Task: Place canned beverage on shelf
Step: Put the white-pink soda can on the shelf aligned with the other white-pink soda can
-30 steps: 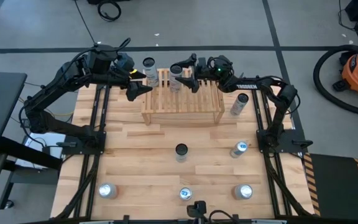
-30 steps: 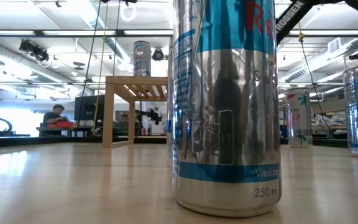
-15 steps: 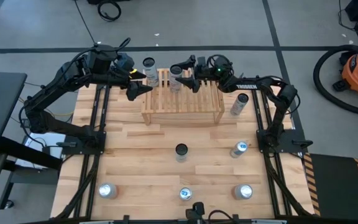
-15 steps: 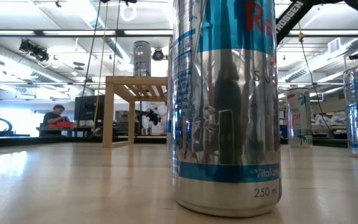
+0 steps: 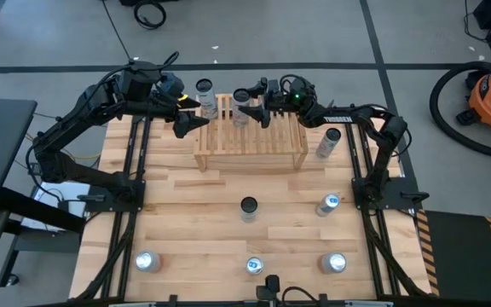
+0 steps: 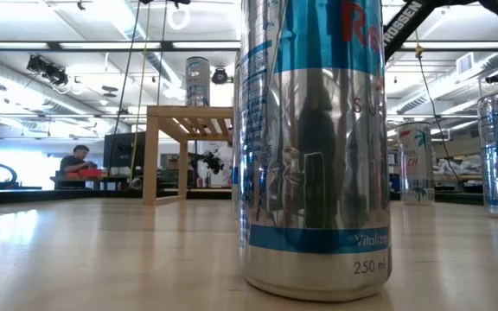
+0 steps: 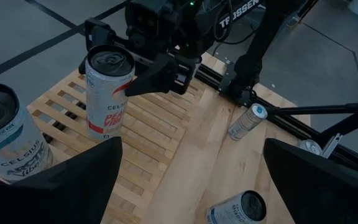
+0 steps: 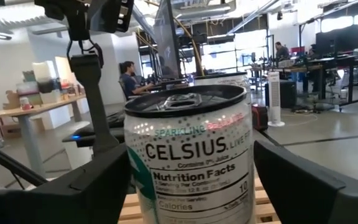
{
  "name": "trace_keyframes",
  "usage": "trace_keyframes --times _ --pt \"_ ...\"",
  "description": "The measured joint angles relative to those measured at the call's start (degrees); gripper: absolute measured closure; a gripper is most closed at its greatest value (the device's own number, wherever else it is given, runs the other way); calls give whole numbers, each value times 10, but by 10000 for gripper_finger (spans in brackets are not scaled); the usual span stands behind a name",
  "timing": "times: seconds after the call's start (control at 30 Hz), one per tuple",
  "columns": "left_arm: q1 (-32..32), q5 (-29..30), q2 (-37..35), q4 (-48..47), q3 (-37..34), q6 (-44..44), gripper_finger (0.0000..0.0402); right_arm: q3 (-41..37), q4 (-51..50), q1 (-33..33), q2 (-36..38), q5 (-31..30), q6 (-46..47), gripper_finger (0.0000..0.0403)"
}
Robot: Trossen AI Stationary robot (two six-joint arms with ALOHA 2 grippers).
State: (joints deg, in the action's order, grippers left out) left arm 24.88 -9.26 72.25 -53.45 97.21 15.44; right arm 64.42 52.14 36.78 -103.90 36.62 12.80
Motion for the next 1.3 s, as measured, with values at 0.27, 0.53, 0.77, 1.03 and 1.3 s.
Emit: trace_keyframes --times 0.27,0.53,0.77,1.03,1.3 --pt "0 0 0 0 0 -2 8 0 0 -1 0 3 -4 142" --pt "0 0 0 0 0 -15 8 0 6 -2 0 5 -10 142" --pt "0 0 0 0 0 -11 8 48 -59 -6 0 9 -45 140" --pt "0 0 0 -4 0 -11 8 82 -126 -3 0 9 -84 140" --pt "0 0 0 -5 0 -11 8 82 -129 15 -11 22 -81 140"
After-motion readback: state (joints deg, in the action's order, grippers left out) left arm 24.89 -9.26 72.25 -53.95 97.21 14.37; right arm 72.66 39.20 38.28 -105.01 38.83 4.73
